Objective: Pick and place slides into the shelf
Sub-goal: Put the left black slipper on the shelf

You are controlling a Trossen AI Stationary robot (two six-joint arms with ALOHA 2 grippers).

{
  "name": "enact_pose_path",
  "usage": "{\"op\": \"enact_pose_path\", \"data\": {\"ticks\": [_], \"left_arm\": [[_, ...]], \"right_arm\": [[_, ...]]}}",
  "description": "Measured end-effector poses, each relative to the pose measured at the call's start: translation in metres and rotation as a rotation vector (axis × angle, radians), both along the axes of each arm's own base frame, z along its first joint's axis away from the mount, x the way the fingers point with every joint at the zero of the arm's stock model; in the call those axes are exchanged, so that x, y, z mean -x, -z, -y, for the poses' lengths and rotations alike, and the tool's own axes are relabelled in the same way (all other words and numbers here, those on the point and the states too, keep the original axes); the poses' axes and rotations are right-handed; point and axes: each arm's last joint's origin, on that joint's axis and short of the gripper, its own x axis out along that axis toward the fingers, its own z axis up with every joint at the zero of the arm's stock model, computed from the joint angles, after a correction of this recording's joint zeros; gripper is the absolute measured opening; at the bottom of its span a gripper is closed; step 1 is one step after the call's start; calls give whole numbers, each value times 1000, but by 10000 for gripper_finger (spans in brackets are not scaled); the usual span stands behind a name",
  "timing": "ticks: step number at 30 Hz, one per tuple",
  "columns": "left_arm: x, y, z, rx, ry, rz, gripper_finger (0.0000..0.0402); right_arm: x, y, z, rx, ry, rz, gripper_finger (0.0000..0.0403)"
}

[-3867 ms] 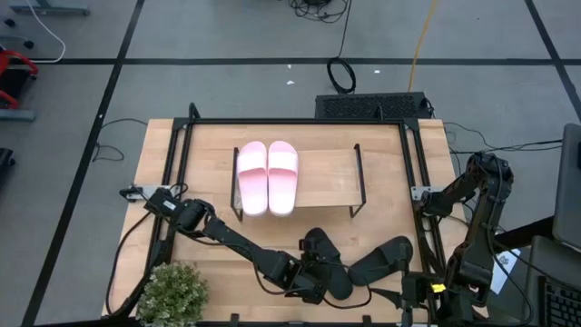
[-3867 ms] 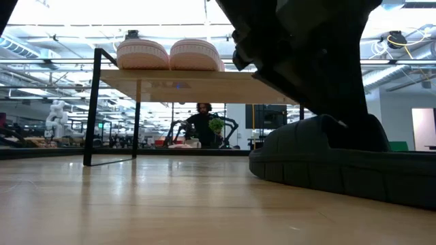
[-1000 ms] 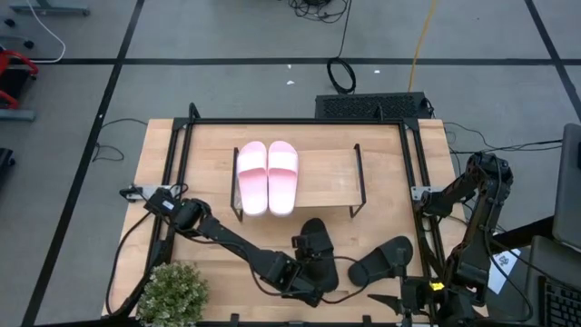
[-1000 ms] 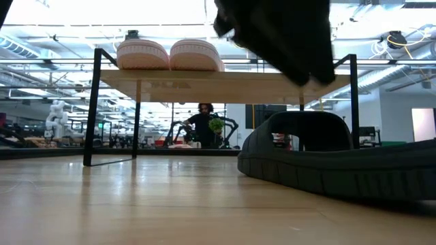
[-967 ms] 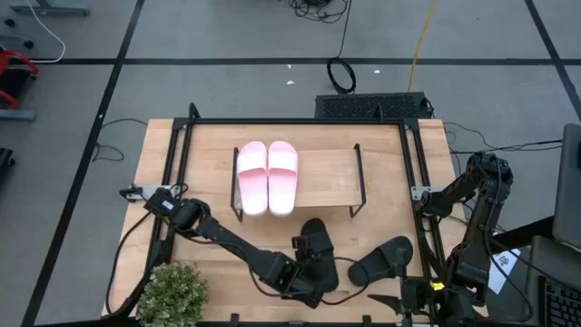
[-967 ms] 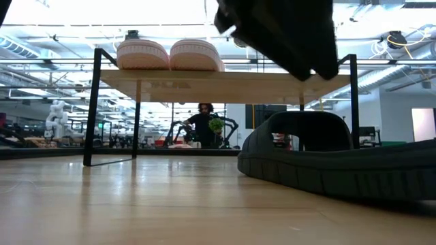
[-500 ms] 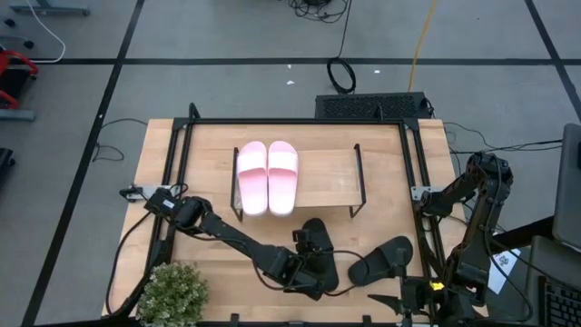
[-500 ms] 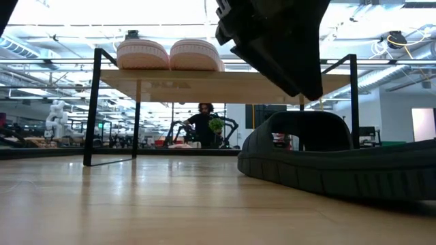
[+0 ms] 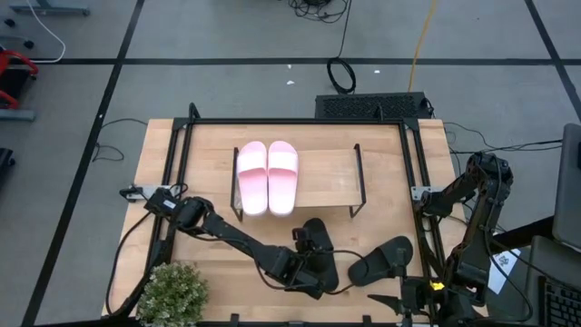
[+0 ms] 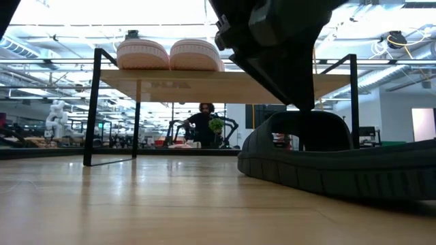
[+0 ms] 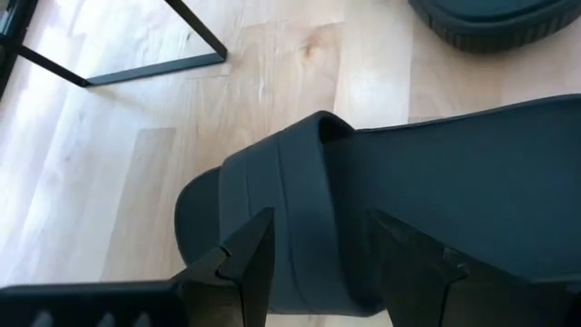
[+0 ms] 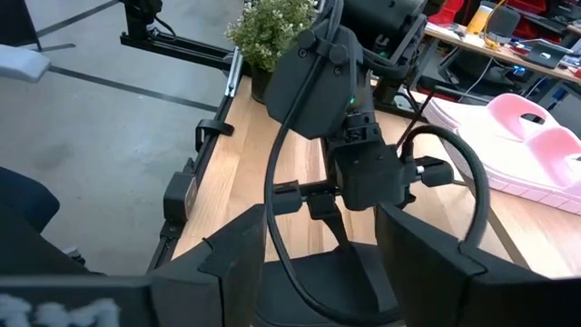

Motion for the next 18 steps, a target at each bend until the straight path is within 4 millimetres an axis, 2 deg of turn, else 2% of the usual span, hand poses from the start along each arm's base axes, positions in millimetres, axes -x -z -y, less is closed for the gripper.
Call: {"op": "enact_pose_path", "data": {"ticks": [11, 18], "left_arm": [[0, 0, 0, 17, -8, 5, 170], [-4, 18, 3, -1, -1, -12, 170]], "right_arm": [[0, 0, 0, 0, 0, 0, 199], [0, 0, 0, 1, 1, 1, 199]]}}
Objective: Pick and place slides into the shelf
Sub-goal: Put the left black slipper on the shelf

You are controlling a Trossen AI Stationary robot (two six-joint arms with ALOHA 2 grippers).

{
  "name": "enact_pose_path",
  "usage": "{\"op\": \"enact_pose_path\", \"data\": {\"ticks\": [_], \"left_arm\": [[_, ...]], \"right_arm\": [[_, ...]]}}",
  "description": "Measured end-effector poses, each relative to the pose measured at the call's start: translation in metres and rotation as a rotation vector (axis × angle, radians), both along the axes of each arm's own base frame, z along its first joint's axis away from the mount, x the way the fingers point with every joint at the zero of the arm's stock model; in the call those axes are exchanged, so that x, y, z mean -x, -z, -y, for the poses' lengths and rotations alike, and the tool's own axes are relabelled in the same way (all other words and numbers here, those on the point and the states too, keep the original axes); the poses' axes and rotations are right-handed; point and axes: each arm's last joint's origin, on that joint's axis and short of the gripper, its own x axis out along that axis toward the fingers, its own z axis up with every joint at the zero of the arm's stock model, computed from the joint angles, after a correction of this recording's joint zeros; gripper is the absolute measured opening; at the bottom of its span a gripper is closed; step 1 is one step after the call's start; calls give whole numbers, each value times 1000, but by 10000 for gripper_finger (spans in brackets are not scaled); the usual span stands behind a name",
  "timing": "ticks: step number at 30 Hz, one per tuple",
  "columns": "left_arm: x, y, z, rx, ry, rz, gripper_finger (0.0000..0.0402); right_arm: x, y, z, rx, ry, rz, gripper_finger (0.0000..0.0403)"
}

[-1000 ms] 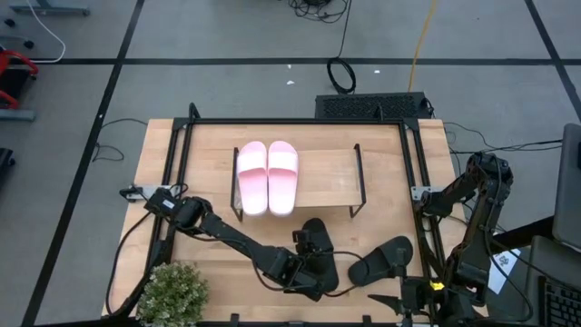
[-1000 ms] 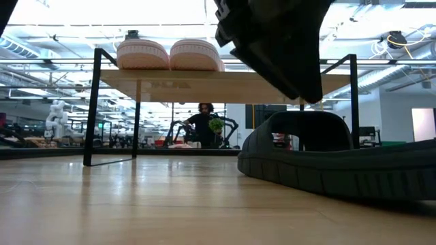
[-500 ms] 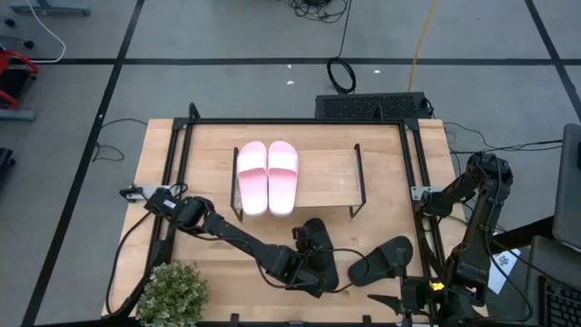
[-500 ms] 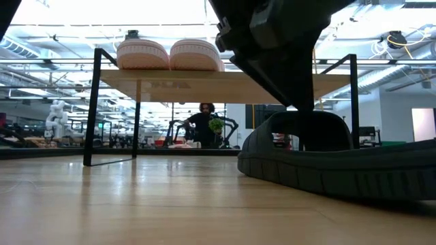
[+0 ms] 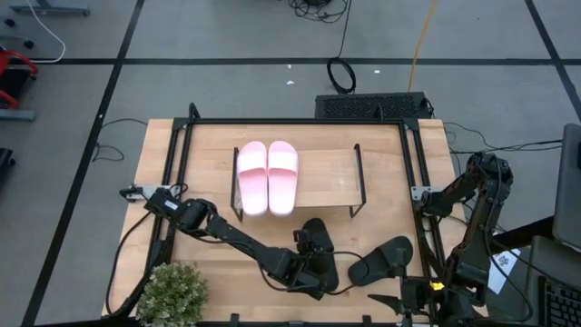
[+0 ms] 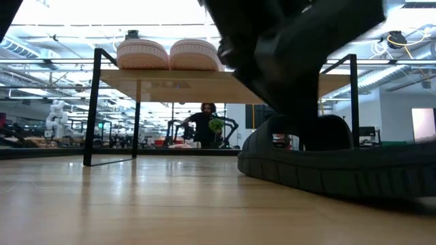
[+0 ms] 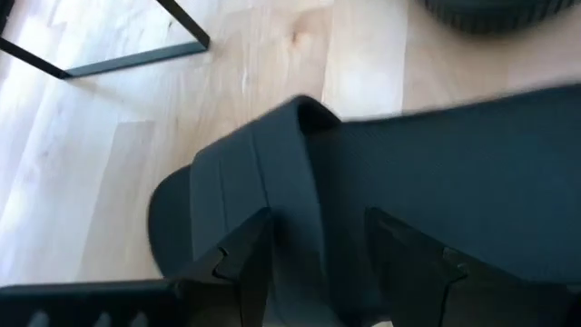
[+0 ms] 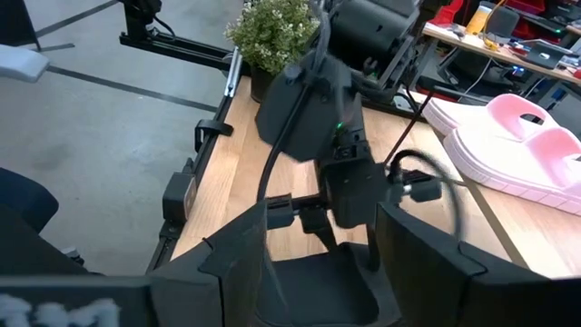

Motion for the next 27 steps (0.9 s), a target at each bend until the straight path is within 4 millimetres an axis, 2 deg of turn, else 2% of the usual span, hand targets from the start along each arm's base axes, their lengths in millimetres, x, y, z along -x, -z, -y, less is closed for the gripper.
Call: {"op": "enact_pose_path", "data": {"ticks": [14, 17, 27], "left_arm": [[4, 2, -8, -110, -74, 0, 164], [4, 2, -8, -121, -75, -3, 138], [0, 10, -11, -111, -52, -28, 15]], "right_arm": [[0, 0, 0, 0, -2, 0, 199], [0, 0, 0, 1, -2, 0, 199], [0, 0, 0, -1, -2, 0, 199]]}}
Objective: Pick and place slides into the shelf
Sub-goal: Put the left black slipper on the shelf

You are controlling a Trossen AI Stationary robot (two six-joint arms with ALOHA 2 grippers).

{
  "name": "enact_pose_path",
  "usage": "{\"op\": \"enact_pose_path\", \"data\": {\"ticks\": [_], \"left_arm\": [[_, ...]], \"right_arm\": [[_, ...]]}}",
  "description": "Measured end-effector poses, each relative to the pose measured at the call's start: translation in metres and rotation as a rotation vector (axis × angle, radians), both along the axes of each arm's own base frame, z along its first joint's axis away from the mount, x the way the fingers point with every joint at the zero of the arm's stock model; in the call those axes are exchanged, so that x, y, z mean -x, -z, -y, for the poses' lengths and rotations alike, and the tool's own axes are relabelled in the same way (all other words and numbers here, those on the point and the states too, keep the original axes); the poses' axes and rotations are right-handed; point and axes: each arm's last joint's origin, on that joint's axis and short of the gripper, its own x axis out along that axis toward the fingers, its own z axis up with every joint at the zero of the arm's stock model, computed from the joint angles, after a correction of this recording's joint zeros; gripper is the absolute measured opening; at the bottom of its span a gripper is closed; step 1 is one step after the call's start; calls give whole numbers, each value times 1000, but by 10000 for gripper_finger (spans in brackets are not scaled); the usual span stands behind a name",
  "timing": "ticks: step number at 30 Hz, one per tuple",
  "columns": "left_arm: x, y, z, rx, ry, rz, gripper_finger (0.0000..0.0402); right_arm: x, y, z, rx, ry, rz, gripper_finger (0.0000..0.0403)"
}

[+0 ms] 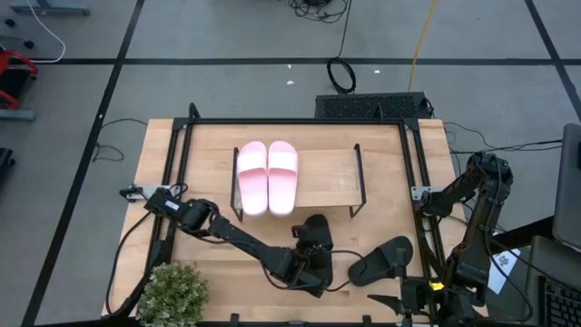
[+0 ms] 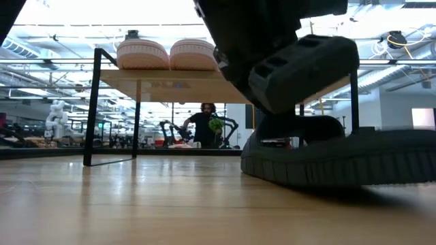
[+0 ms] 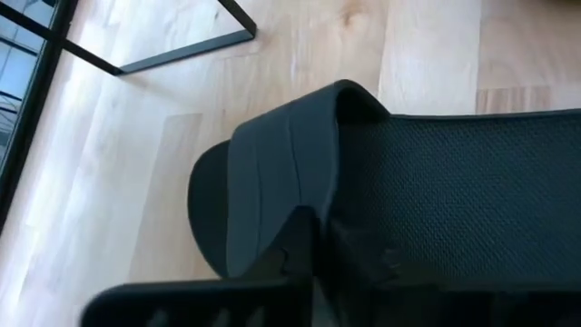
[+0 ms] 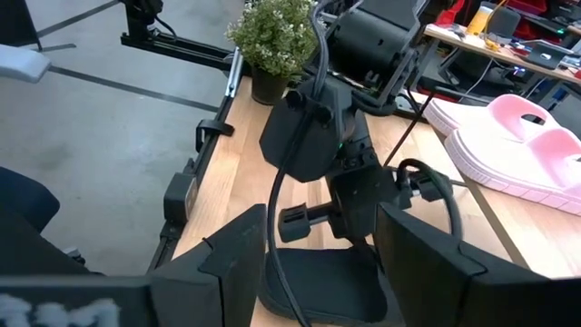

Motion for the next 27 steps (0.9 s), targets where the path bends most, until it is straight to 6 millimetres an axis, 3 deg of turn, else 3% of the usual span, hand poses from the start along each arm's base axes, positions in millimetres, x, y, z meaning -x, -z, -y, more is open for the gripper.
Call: {"op": "enact_pose_path", "data": {"ticks": [11, 20, 27], "left_arm": [[7, -11, 12, -41, 34, 17, 3], [14, -61, 34, -118, 115, 111, 1], [19, -95, 37, -144, 126, 118, 1]], "right_arm": [[0, 0, 0, 0, 0, 1, 199], [-1, -2, -2, 3, -13, 16, 199], [-1, -3, -2, 12, -2, 29, 199]]}}
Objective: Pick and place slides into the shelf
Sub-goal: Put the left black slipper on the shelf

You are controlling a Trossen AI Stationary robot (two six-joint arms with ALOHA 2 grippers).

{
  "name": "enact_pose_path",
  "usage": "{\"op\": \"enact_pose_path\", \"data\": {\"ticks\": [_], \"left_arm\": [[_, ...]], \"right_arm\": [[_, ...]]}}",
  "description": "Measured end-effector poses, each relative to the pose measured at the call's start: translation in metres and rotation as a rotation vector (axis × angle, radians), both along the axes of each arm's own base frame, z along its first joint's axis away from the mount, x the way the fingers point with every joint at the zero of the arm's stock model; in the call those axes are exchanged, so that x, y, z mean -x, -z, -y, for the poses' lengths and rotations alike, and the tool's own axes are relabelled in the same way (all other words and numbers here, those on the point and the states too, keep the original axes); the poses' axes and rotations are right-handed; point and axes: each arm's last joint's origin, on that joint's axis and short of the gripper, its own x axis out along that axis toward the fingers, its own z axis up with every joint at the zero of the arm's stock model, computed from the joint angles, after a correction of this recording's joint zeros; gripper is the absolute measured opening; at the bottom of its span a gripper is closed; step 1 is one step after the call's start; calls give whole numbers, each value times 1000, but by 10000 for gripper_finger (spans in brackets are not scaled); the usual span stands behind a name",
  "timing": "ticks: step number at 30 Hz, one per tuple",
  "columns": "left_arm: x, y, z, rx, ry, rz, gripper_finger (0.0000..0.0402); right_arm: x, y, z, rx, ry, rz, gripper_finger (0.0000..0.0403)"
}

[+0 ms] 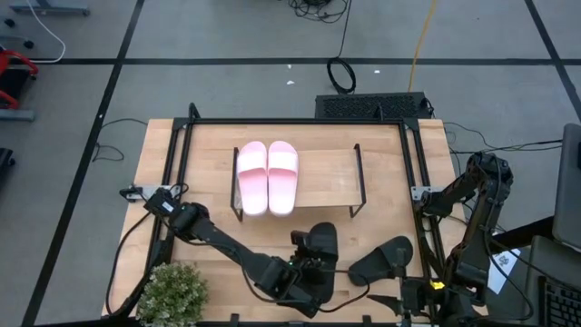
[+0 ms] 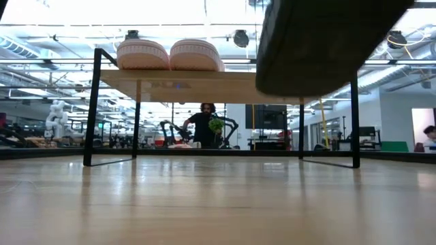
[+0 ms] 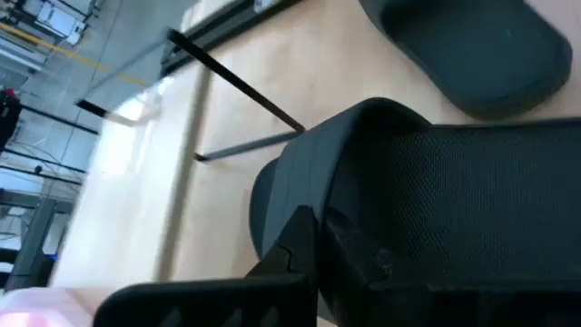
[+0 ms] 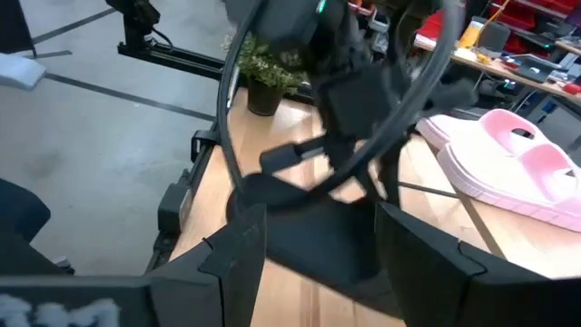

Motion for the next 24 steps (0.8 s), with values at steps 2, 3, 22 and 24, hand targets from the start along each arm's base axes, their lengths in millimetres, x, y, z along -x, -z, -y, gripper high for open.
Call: {"op": "enact_pose_path", "data": {"ticks": [2, 3, 22, 24], "left_arm": [[1, -12, 0, 9, -1, 18, 1], [1, -17, -1, 12, -2, 23, 0], [44, -140, -56, 0, -17, 208, 0], [39, -139, -67, -38, -16, 178, 0]], "right_arm": [[0, 0, 0, 1, -1, 0, 199], [0, 0, 0, 4, -1, 0, 199], [0, -1, 0, 27, 12, 20, 199], [0, -1, 0, 33, 10, 21, 199]]}}
